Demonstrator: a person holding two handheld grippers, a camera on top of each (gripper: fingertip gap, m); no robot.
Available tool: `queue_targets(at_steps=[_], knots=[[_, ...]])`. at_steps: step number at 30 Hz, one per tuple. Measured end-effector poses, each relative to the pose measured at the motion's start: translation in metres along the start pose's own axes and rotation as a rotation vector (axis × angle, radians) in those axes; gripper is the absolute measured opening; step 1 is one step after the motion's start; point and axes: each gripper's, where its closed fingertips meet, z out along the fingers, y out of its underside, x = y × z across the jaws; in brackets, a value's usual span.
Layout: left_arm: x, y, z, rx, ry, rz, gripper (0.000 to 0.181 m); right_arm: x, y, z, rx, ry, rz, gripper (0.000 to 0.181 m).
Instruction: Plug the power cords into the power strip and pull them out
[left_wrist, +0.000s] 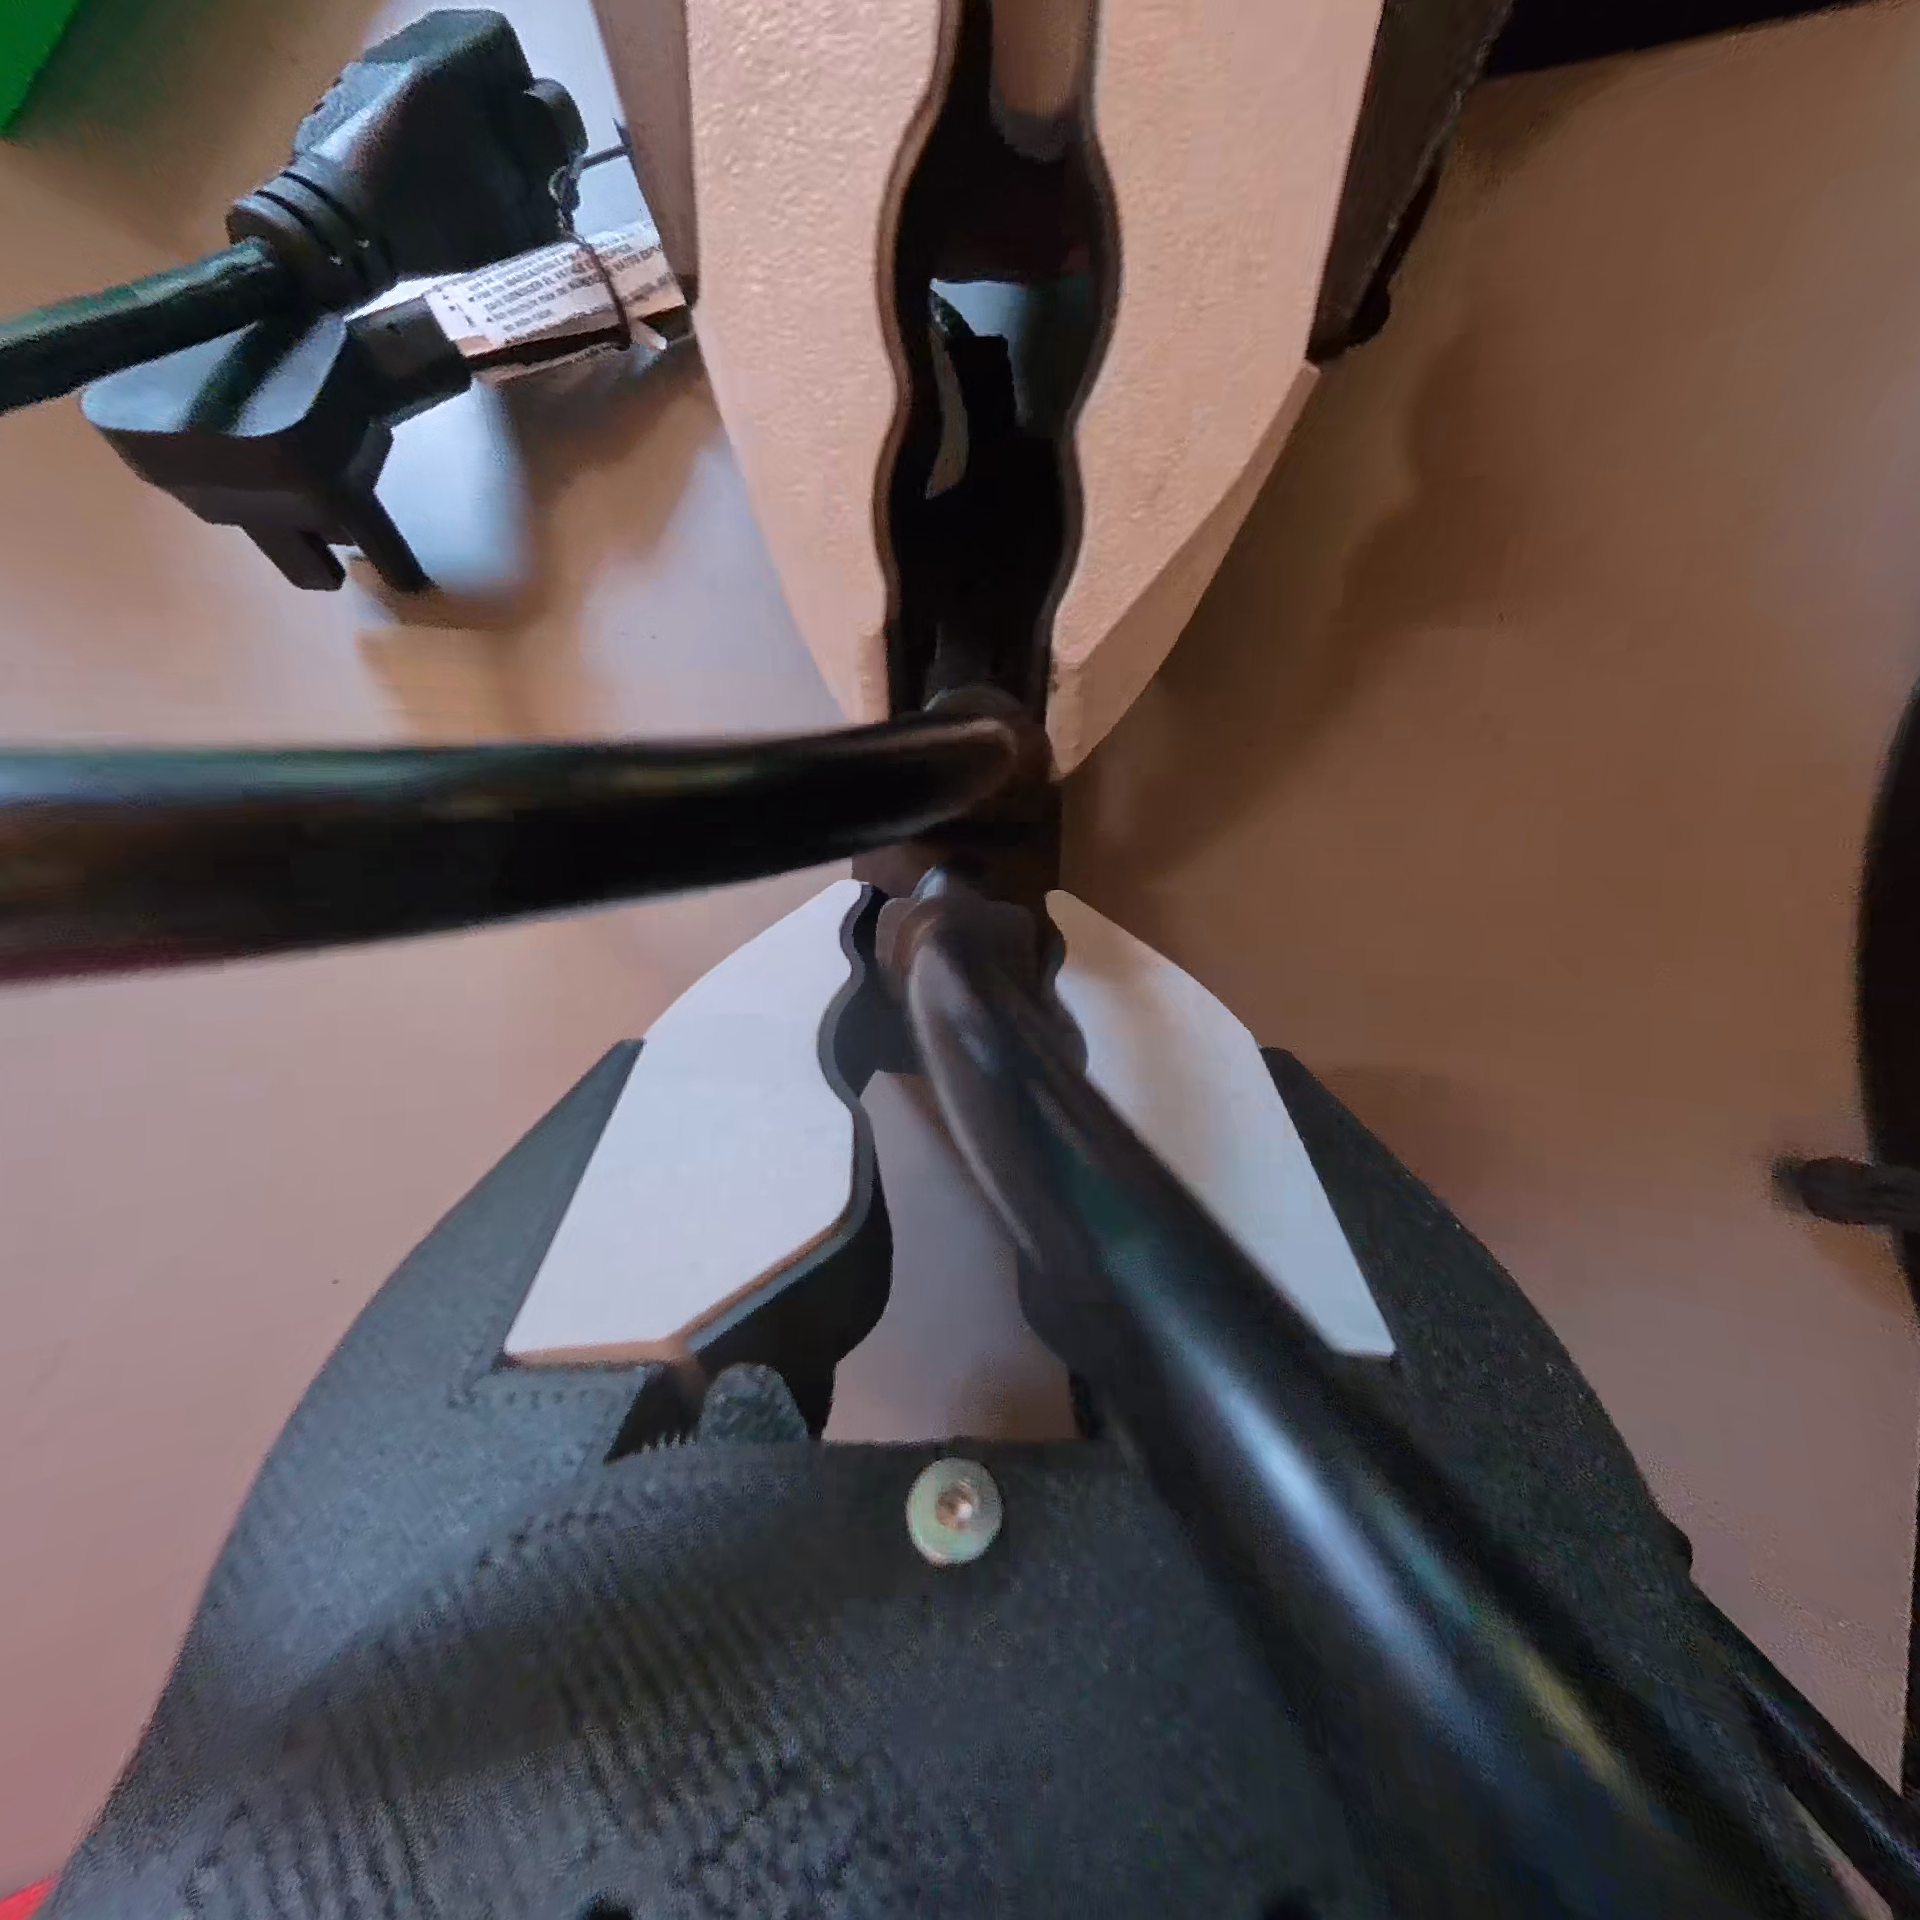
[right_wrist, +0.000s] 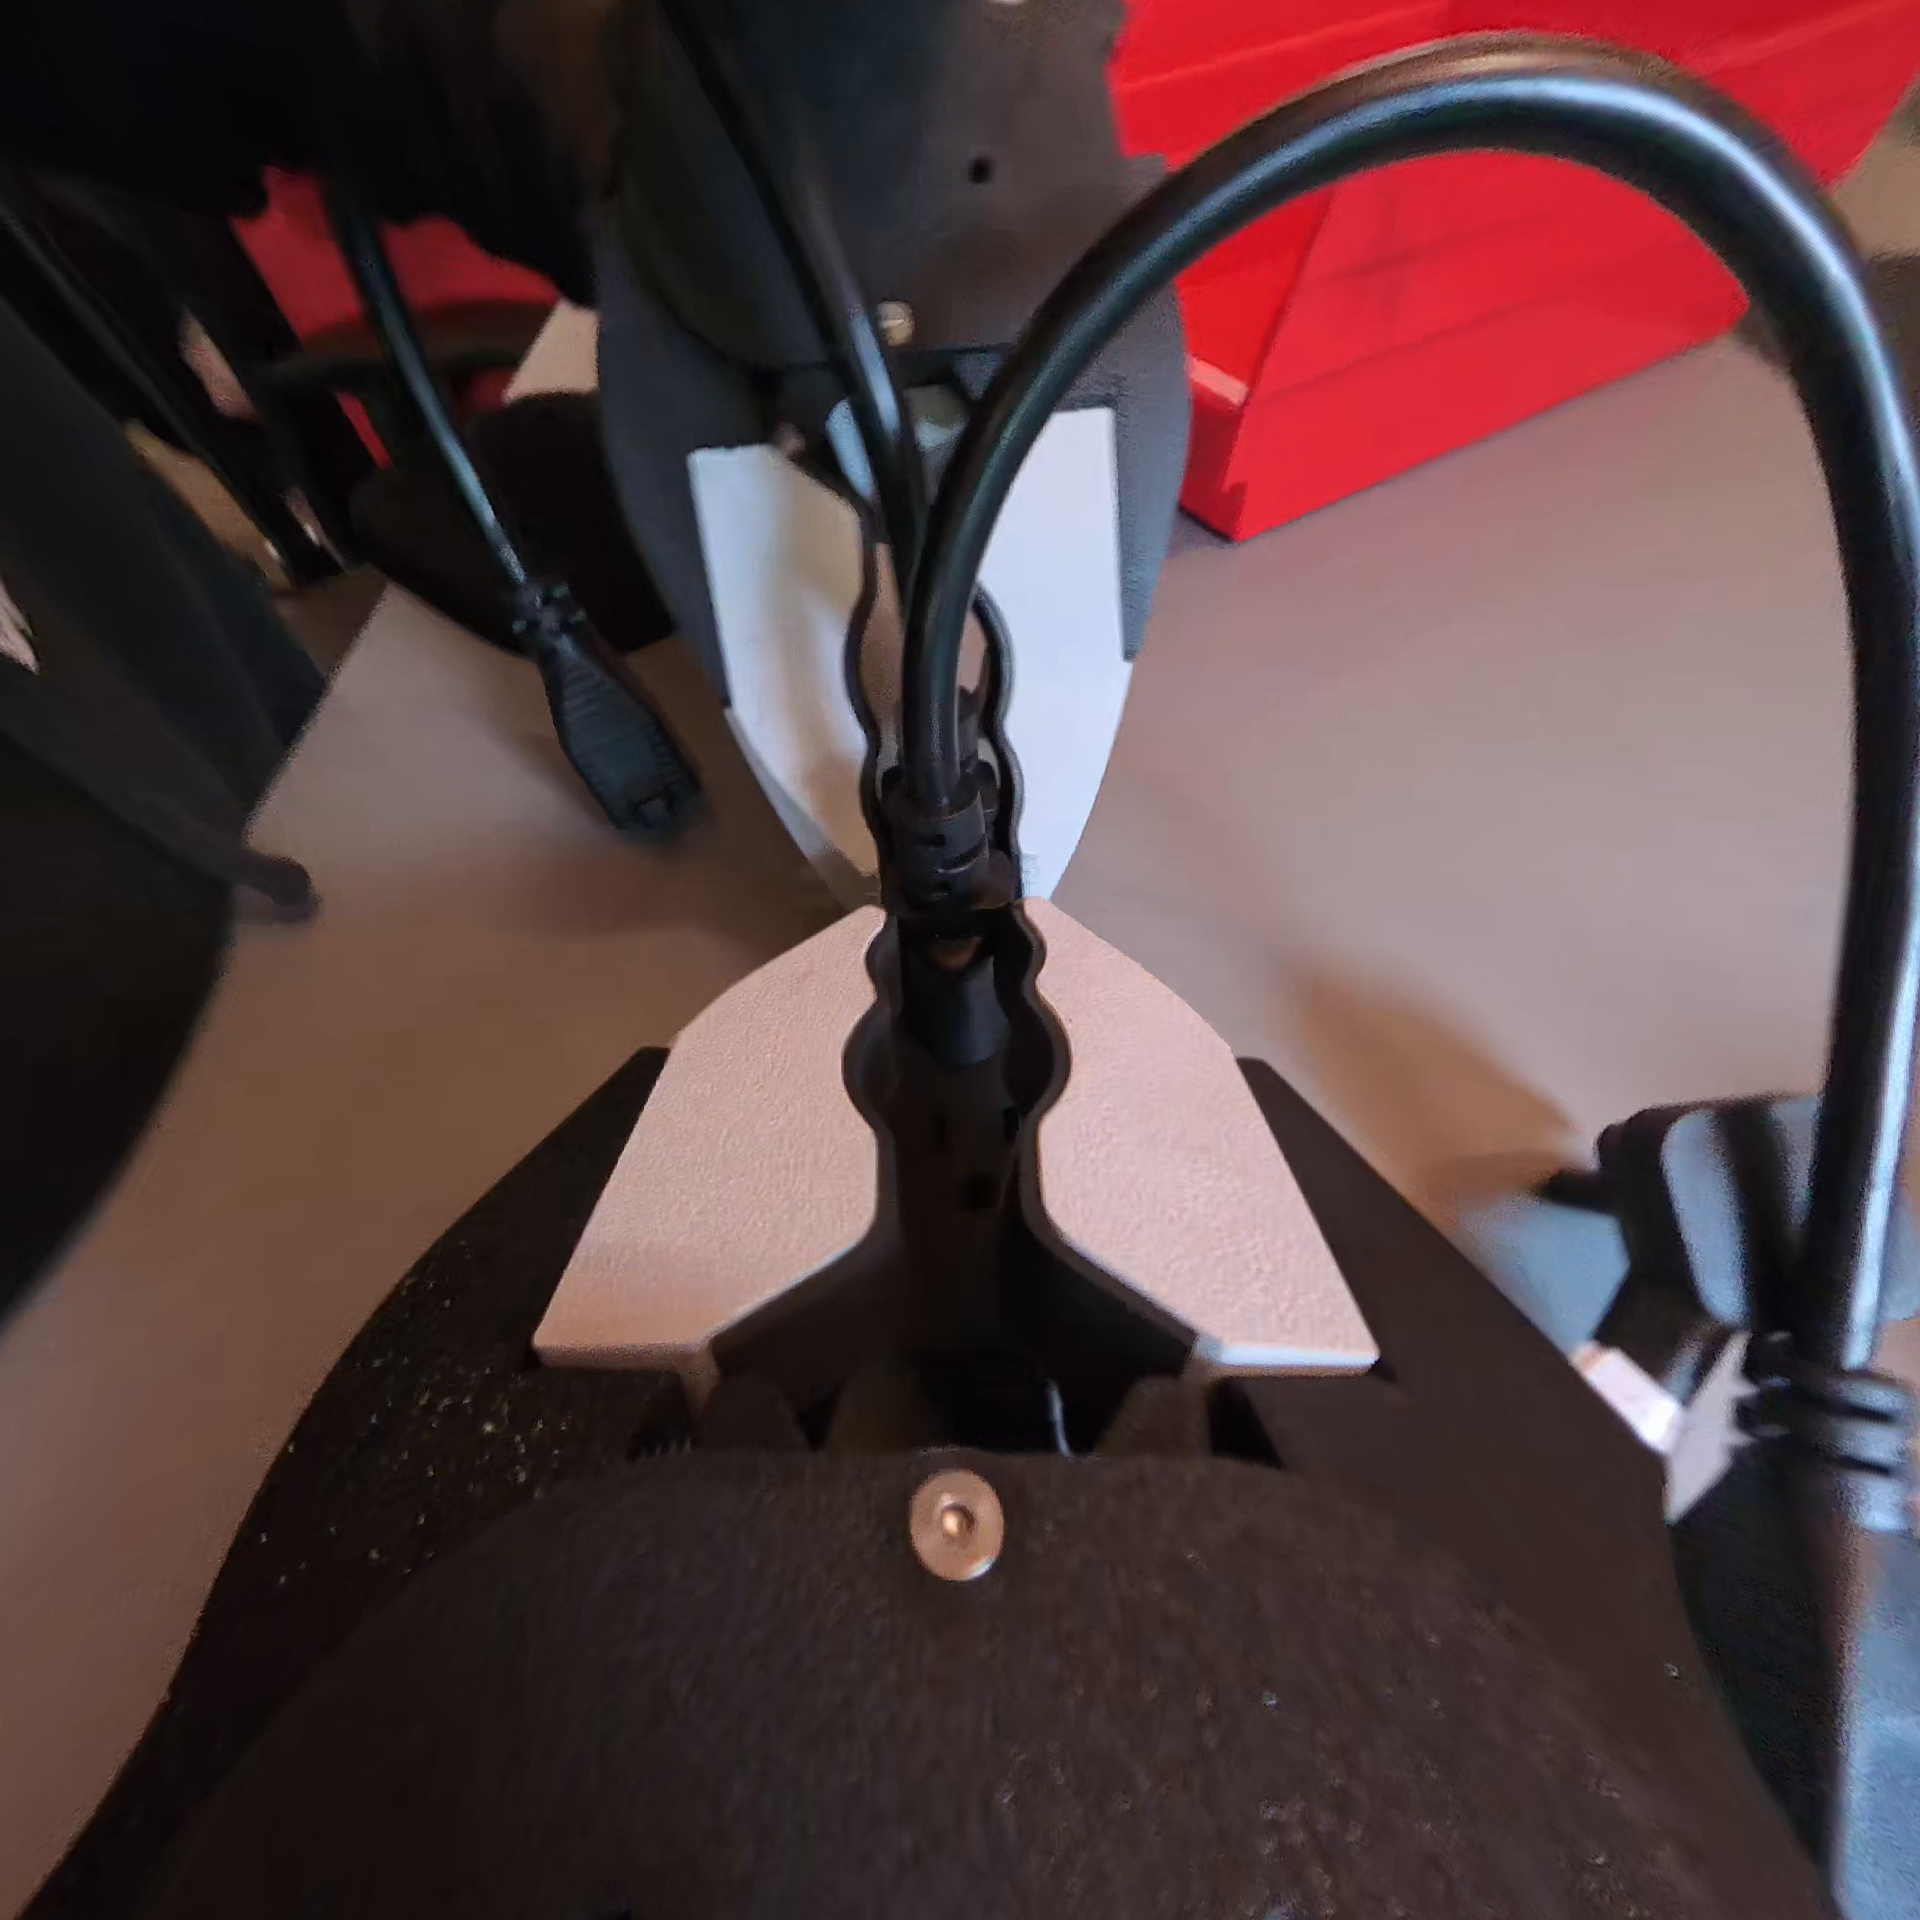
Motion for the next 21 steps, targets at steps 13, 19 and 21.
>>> queue_targets(at_steps=[13,19,21], knots=[[0.01,0.001,-0.001,-0.021,0.01,0.054,0.028,-0.006,-0.003,0.0,0.049,-0.102,0.103,0.015],[0.009,0.001,-0.001,0.008,0.023,0.031,0.027,-0.013,-0.004,-0.001,0.044,-0.023,-0.082,0.014],[0.01,0.001,0.0,0.001,0.019,0.045,0.027,-0.011,-0.004,-0.001,0.052,-0.069,0.027,0.014]])
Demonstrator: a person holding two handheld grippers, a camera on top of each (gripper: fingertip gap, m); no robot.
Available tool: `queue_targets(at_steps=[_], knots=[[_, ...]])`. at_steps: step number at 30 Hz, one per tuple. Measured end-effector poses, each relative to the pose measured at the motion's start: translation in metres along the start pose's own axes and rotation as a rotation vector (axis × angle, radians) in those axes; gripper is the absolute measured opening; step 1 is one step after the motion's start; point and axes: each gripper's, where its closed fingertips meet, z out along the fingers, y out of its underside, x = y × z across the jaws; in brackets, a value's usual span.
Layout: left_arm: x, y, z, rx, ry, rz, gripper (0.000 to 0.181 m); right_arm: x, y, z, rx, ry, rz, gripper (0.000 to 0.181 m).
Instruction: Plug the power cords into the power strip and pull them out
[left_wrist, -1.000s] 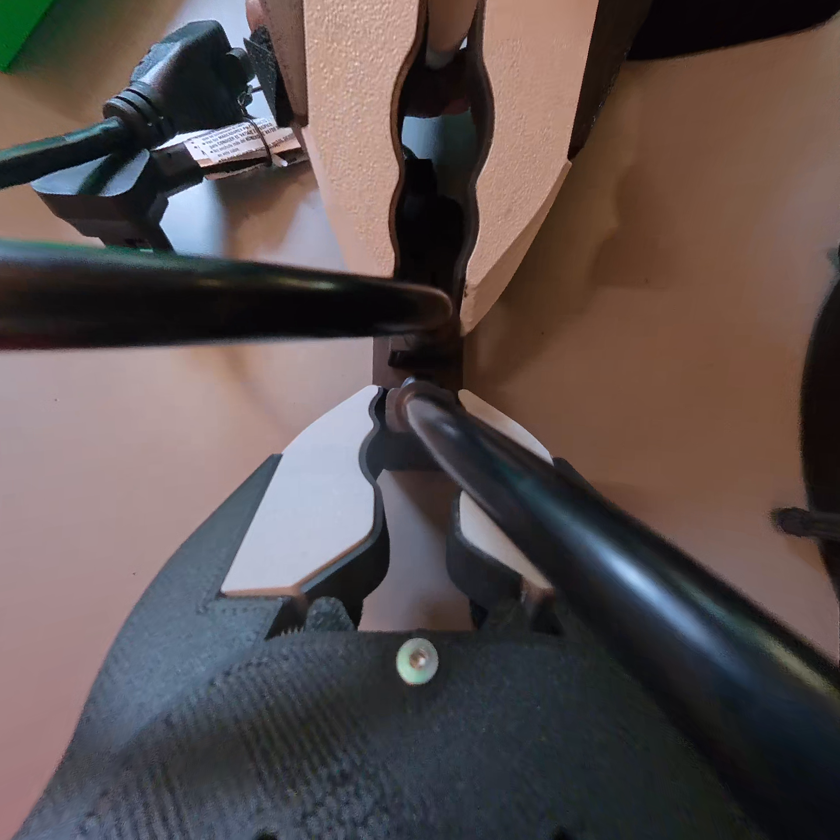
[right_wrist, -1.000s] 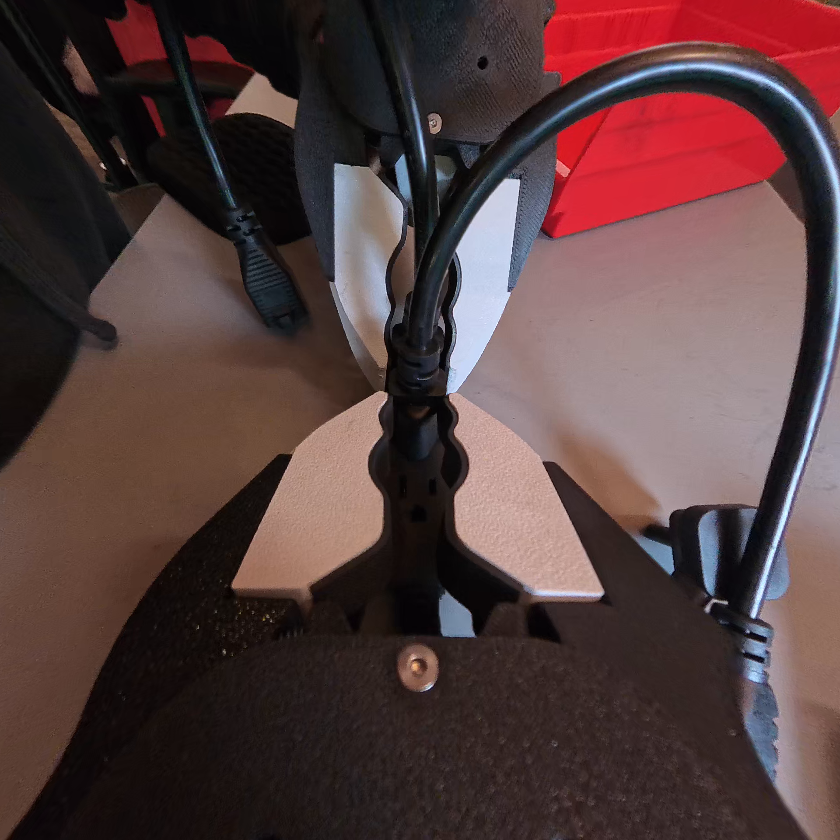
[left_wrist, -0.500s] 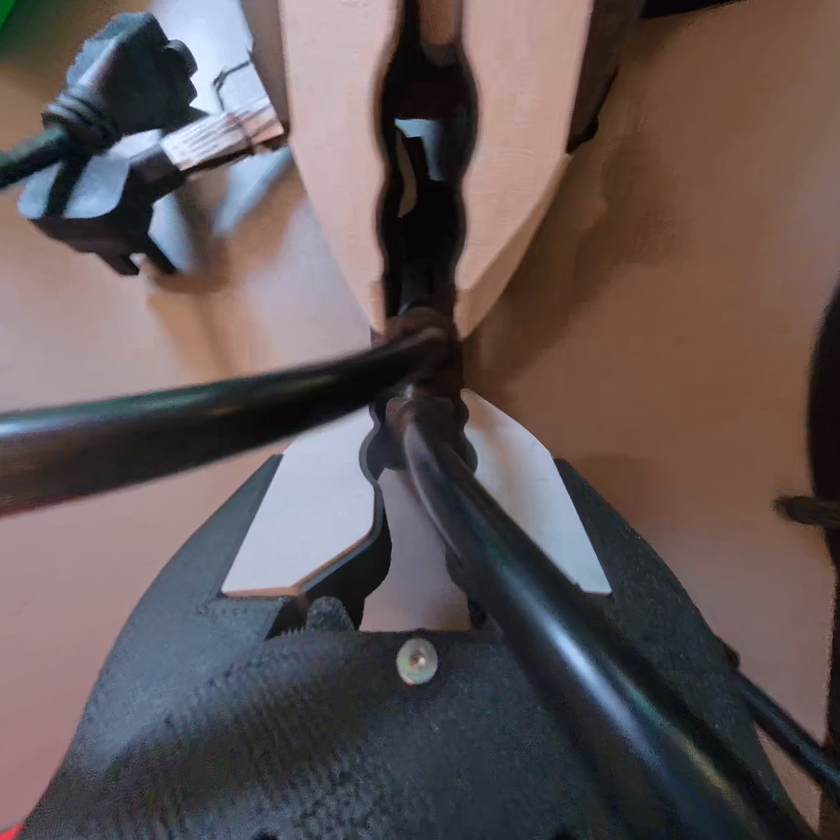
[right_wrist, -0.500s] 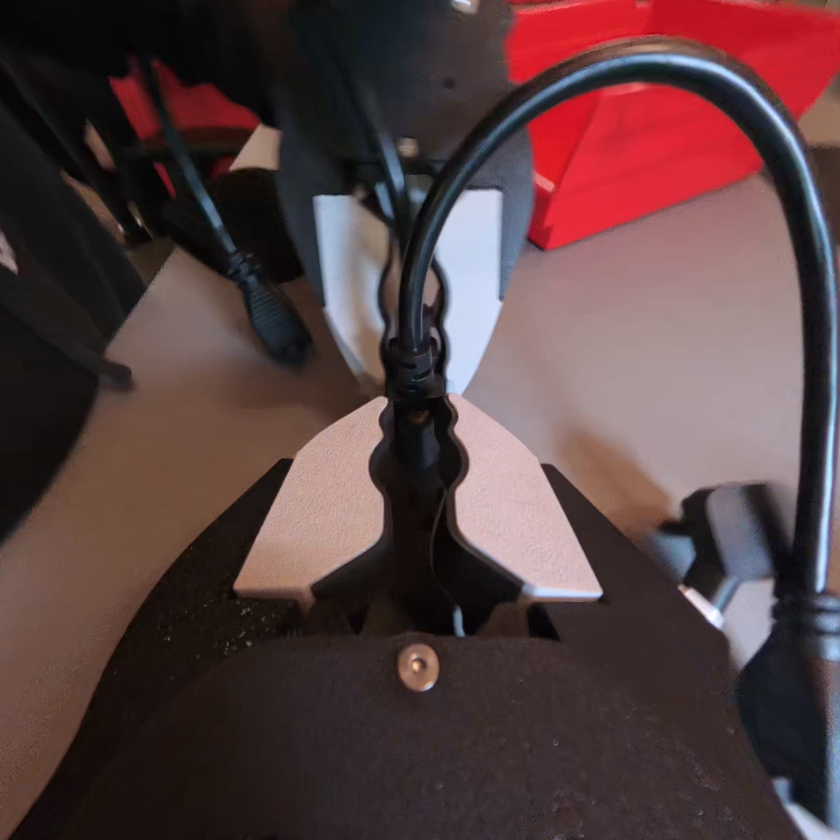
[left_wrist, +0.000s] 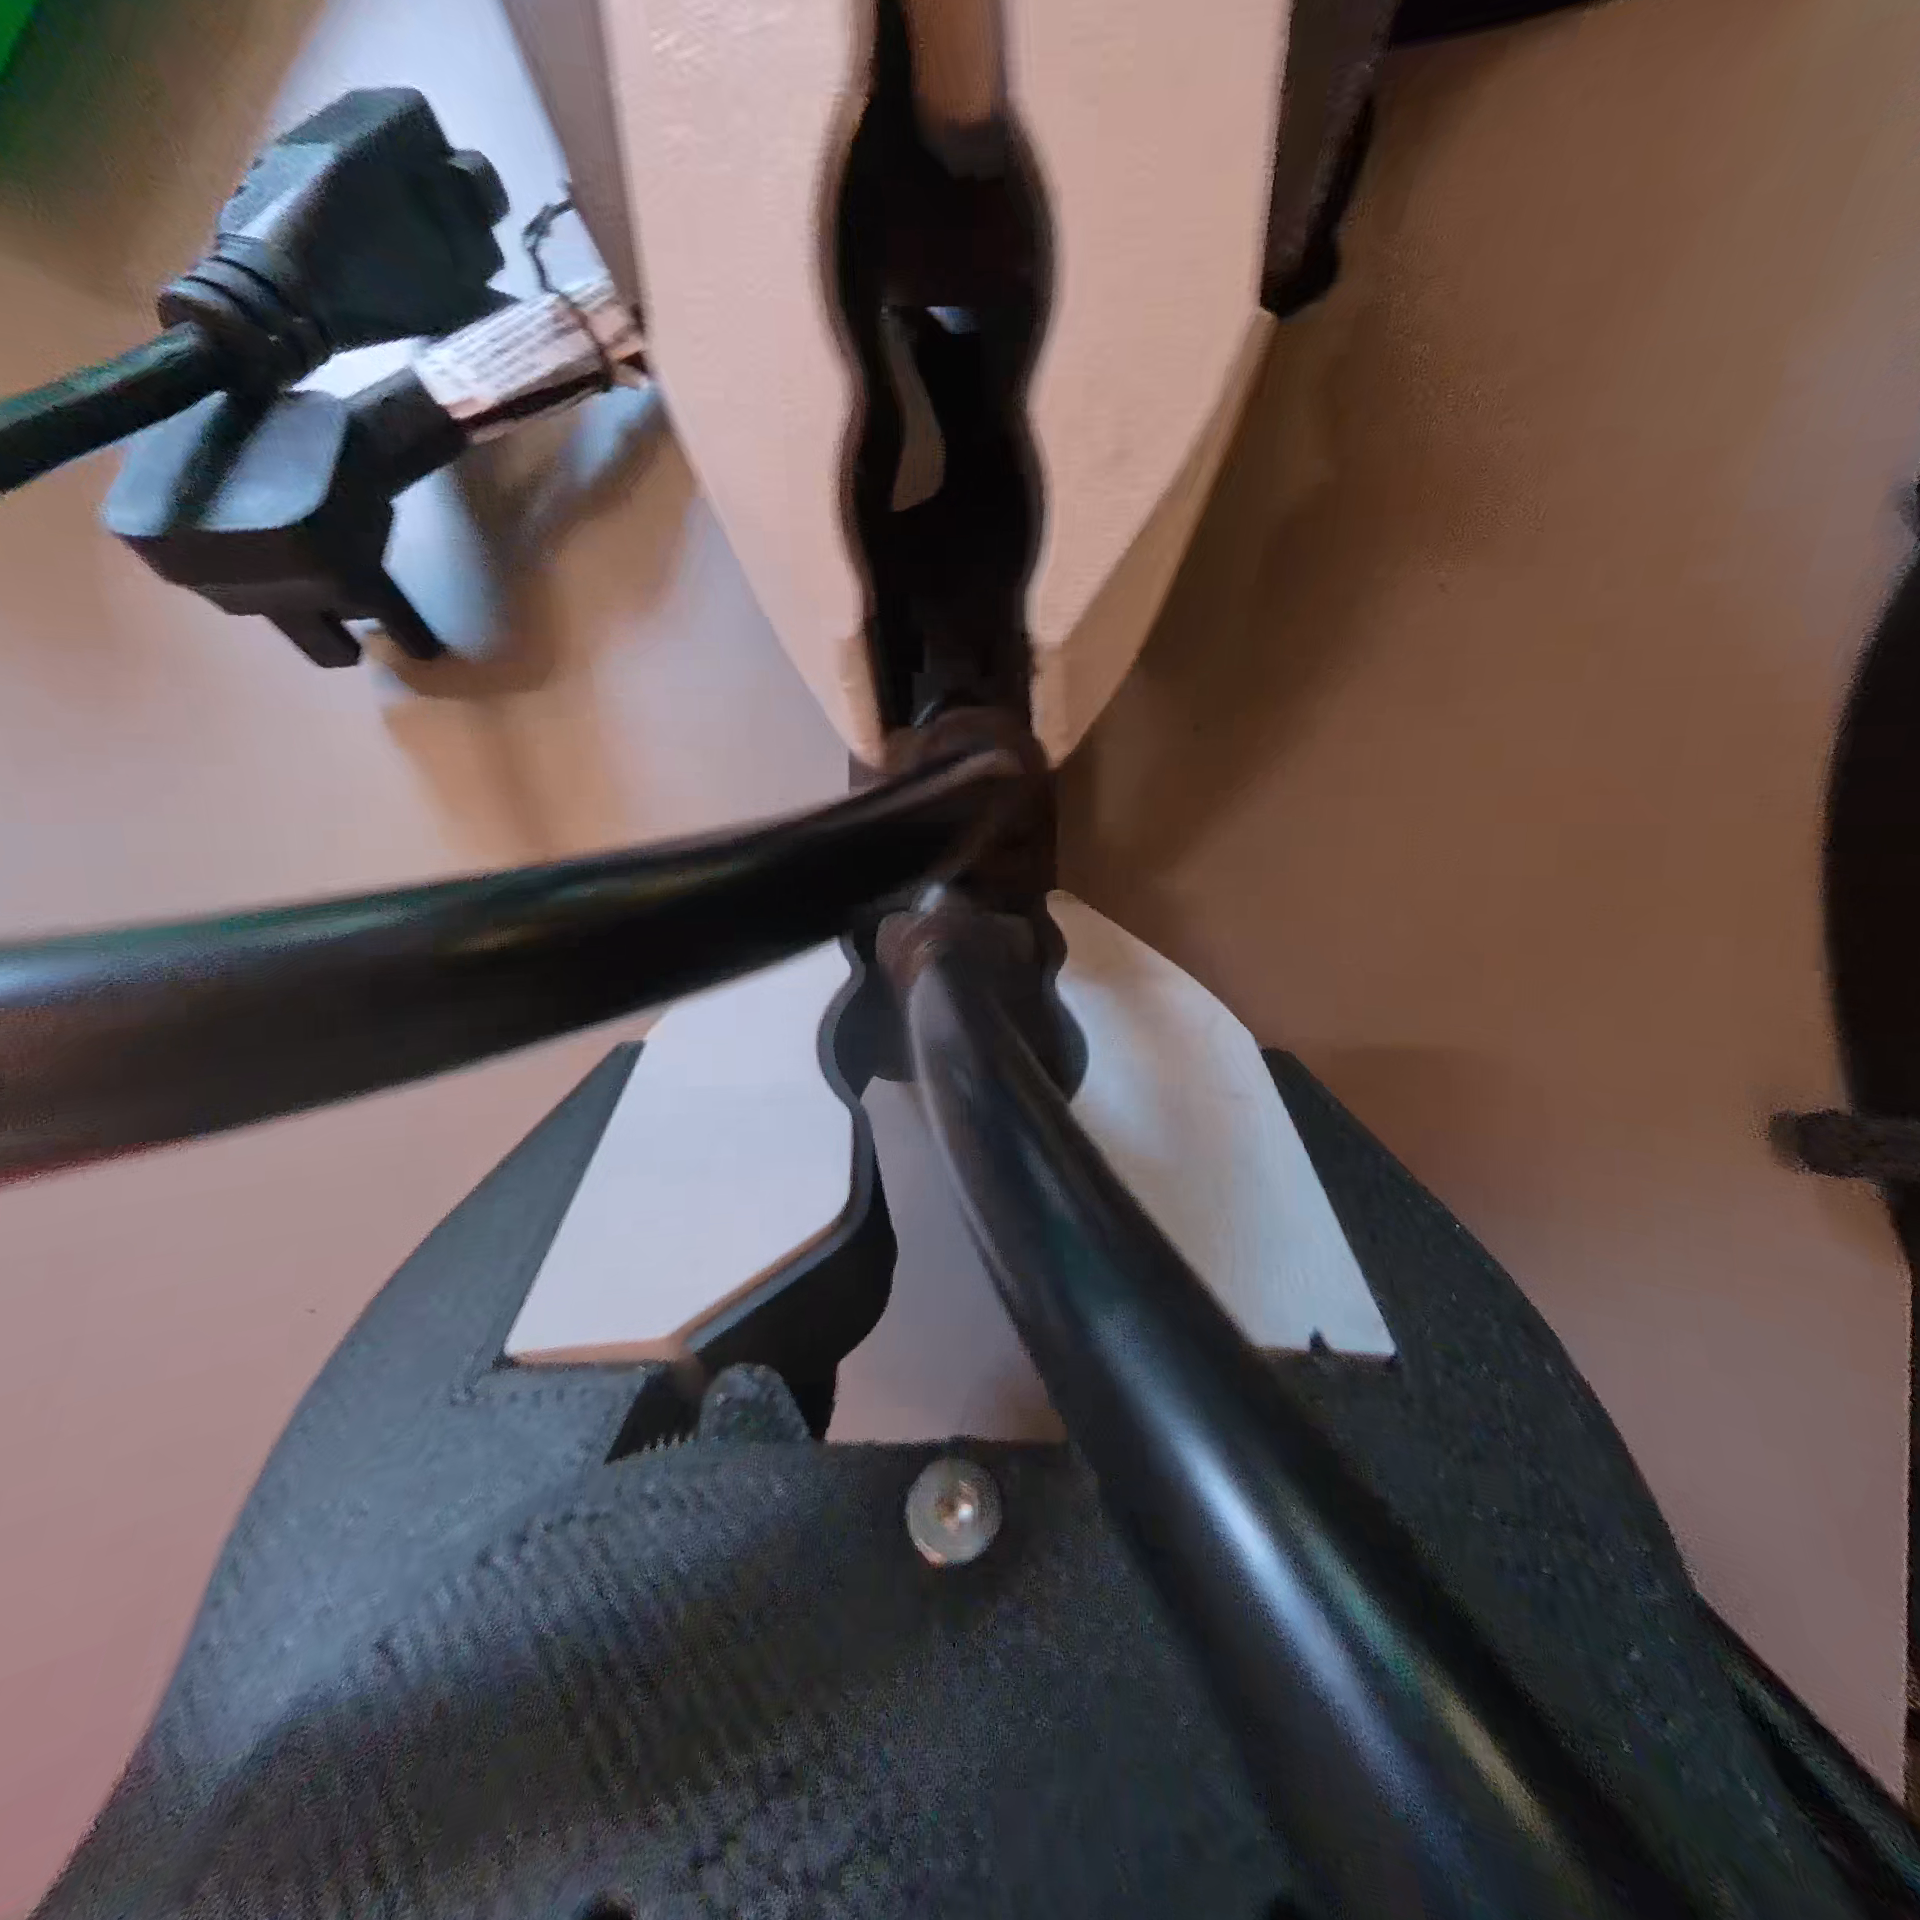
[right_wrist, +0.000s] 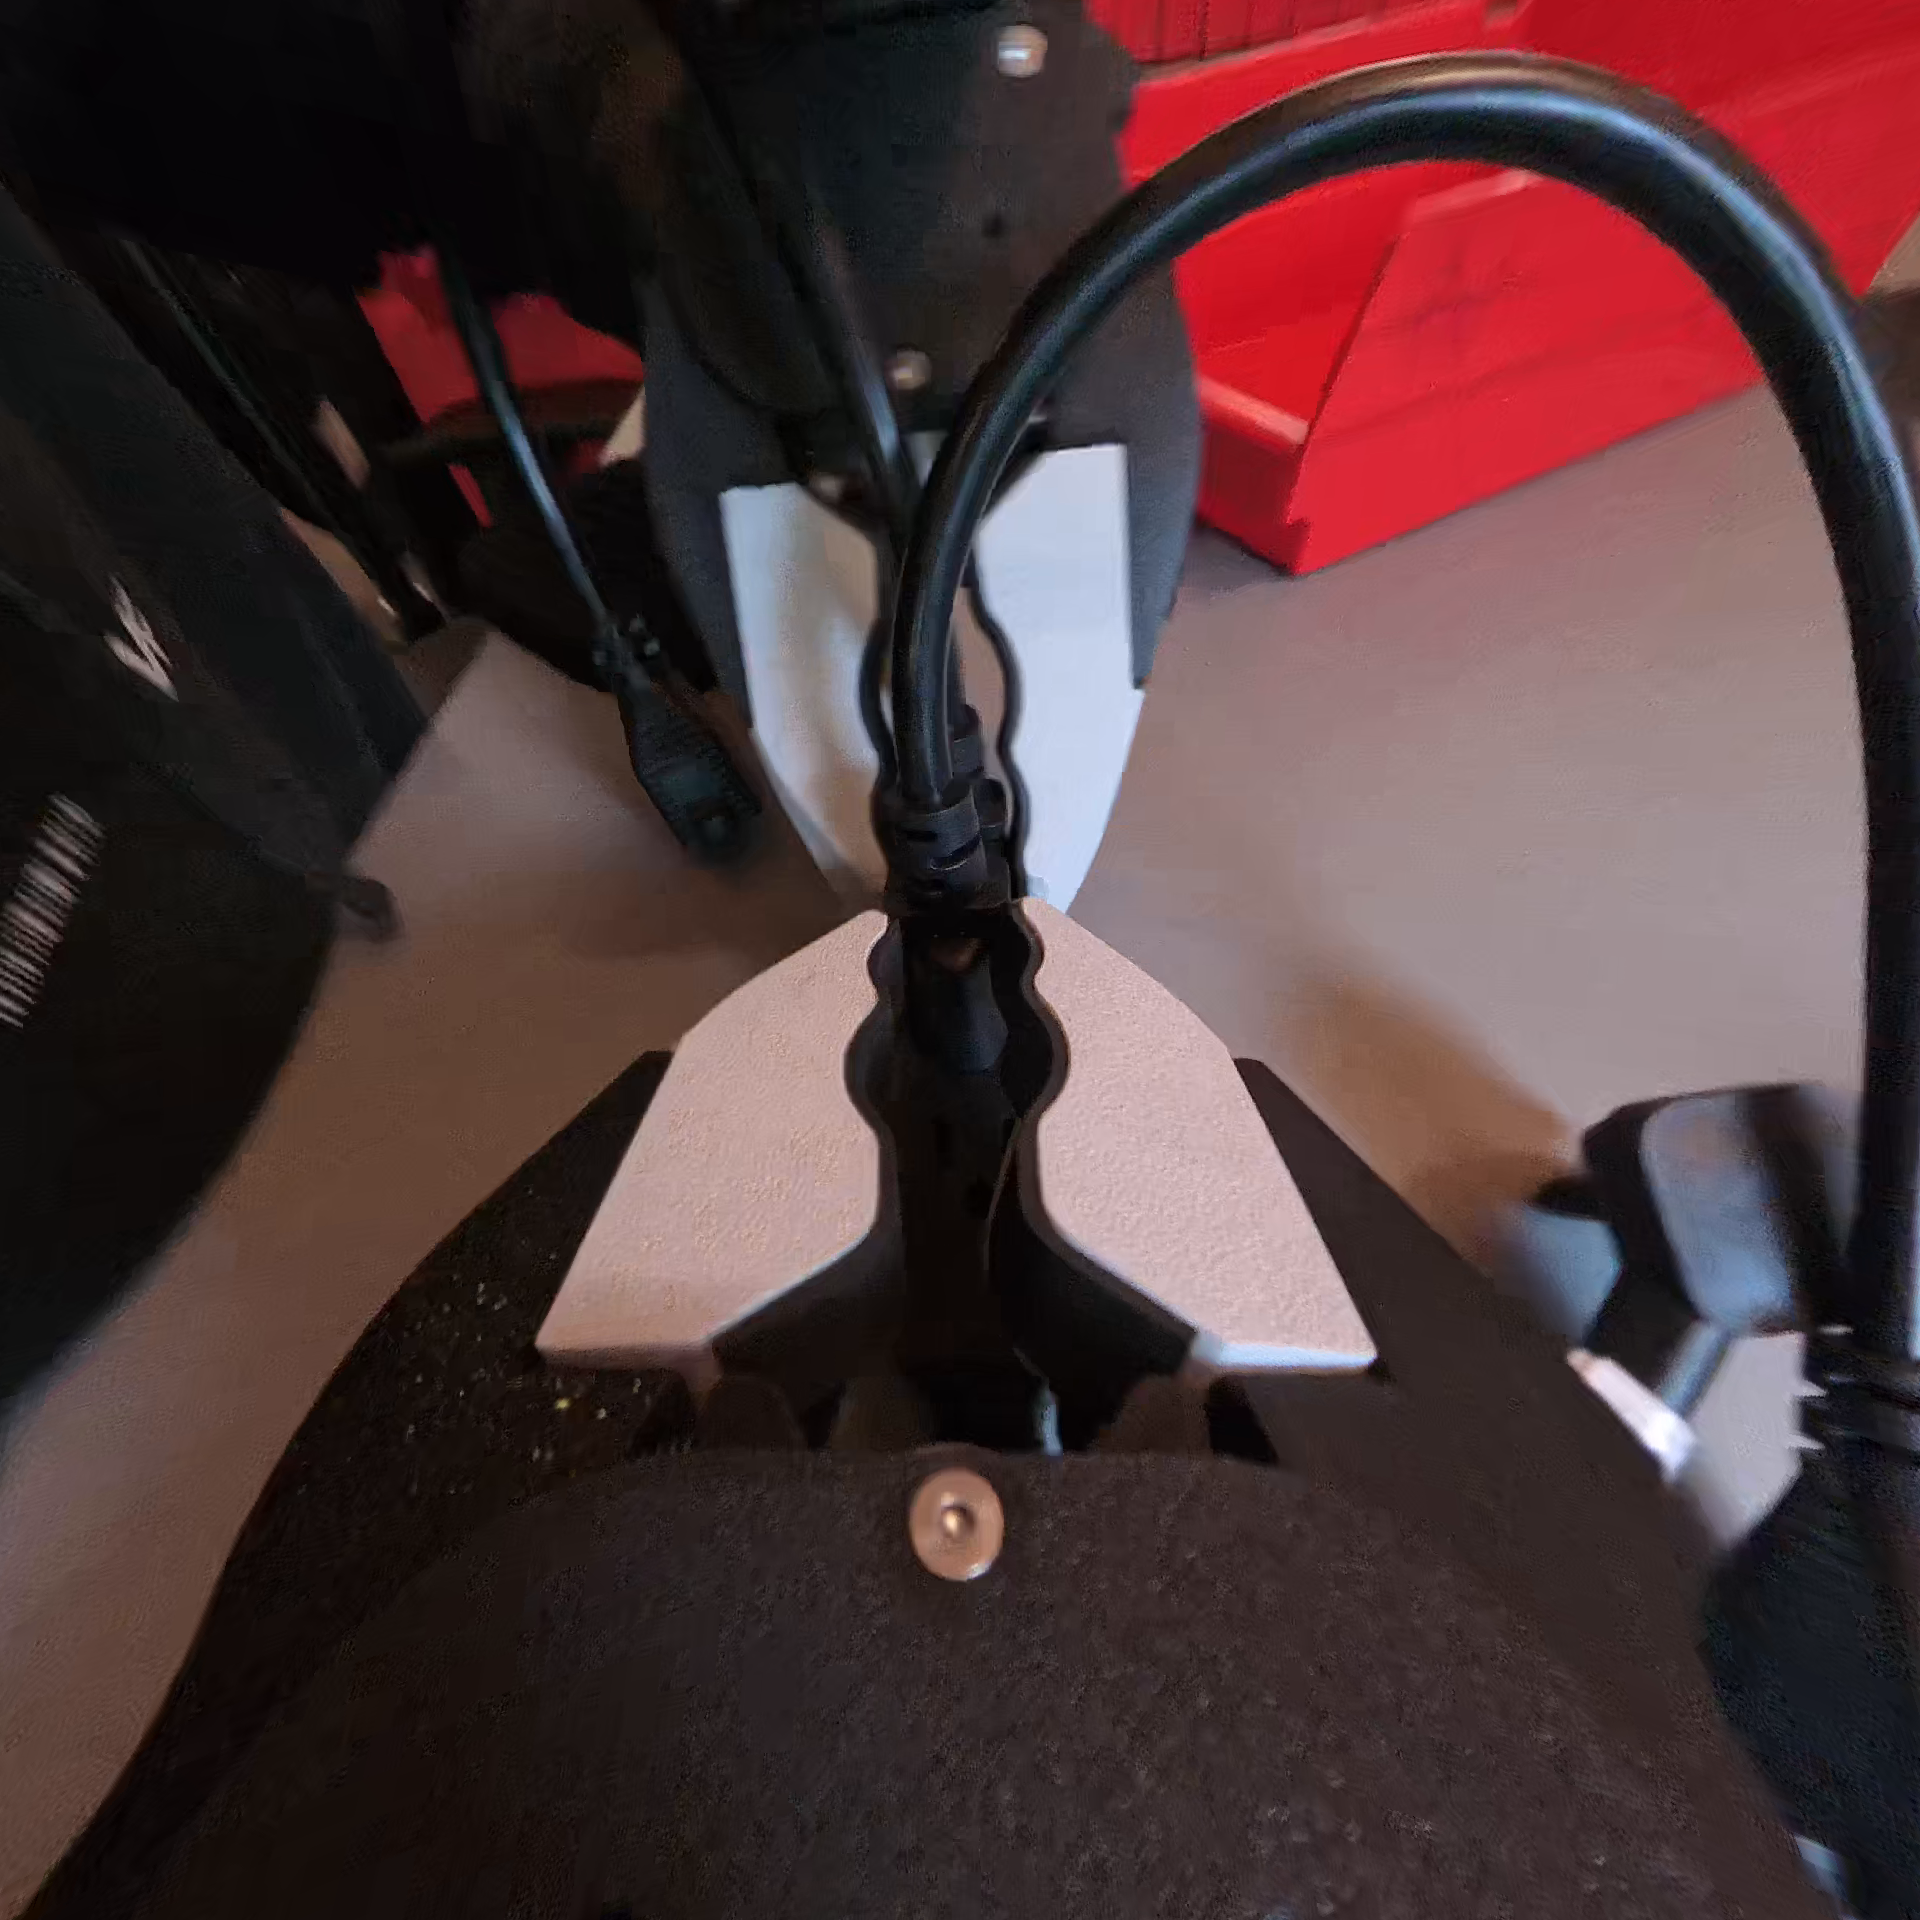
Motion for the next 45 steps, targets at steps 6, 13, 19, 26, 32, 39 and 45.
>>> queue_targets(at_steps=[6,13,19,26,32,39,45], knots=[[-0.002,0.0,-0.001,0.026,0.0,-0.02,0.027,0.0,-0.004,0.0,0.025,0.027,-0.016,0.013],[0.0,0.001,-0.001,-0.023,0.001,-0.006,0.027,0.004,-0.004,0.002,0.029,-0.01,0.088,0.014],[0.003,0.001,-0.002,-0.045,0.02,-0.004,0.025,0.002,-0.006,0.002,0.047,-0.025,0.153,0.012],[0.004,0.001,-0.002,-0.029,0.033,-0.018,0.025,-0.001,-0.008,0.003,0.064,0.004,0.11,0.012],[0.002,0.001,-0.003,-0.007,0.036,-0.059,0.025,0.004,-0.009,0.003,0.101,-0.024,0.253,0.011],[0.005,0.002,-0.003,-0.001,0.027,-0.062,0.024,0.002,-0.01,0.005,0.084,-0.003,0.183,0.013],[0.003,0.002,-0.002,-0.04,0.012,-0.025,0.025,0.003,-0.008,0.005,0.085,0.014,0.245,0.013]])
